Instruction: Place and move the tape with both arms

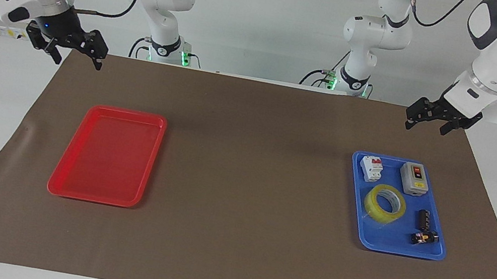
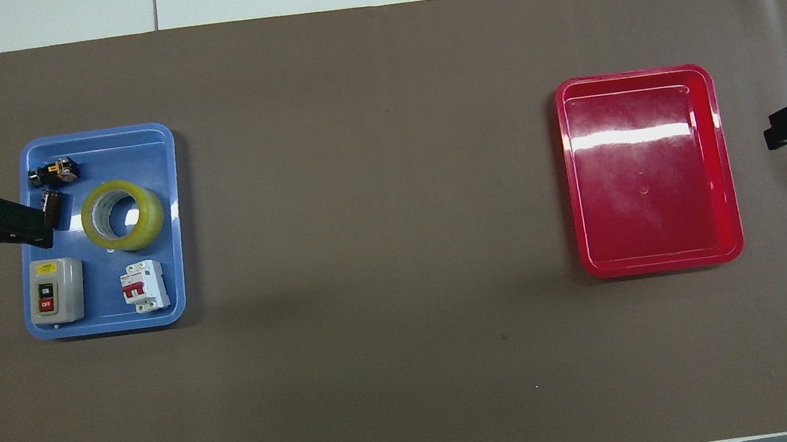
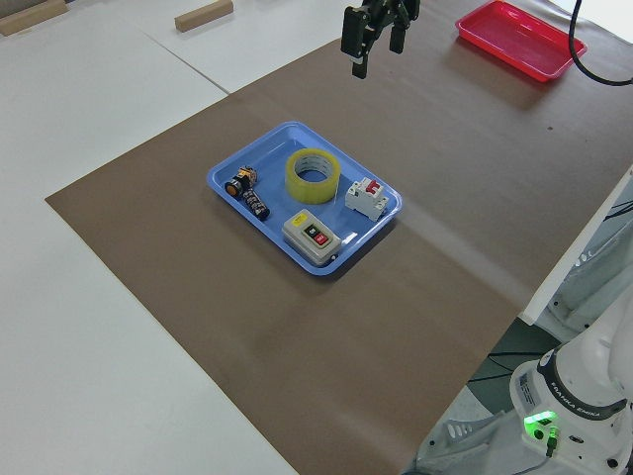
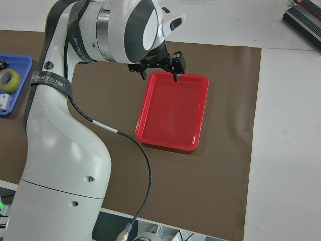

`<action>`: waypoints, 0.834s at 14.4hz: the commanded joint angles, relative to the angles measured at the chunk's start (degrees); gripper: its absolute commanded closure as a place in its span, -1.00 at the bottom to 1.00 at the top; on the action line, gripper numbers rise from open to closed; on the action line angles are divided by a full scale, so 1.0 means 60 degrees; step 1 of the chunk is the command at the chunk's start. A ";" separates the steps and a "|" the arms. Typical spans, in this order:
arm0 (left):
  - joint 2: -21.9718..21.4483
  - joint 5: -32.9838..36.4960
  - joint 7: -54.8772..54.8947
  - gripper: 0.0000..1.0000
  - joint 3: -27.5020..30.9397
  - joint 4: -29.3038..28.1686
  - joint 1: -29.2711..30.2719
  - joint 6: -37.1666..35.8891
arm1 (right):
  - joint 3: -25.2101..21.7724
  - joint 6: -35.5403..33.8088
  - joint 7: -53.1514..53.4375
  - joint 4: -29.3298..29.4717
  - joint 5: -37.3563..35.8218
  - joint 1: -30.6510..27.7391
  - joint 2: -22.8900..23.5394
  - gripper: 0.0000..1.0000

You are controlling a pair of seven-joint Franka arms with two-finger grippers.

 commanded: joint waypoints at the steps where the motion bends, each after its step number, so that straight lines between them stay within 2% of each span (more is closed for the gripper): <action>1: -0.0231 0.0112 -0.0013 -1.00 0.0142 -0.0295 -0.0181 0.0182 | 0.0023 0.0464 0.0129 -0.0259 -0.0066 -0.0066 -0.0095 -1.00; 12: -0.0128 0.0112 -0.0013 -1.00 0.0128 -0.0207 -0.0137 0.0212 | 0.0023 0.0496 0.0129 -0.0246 -0.0052 -0.0081 -0.0110 -1.00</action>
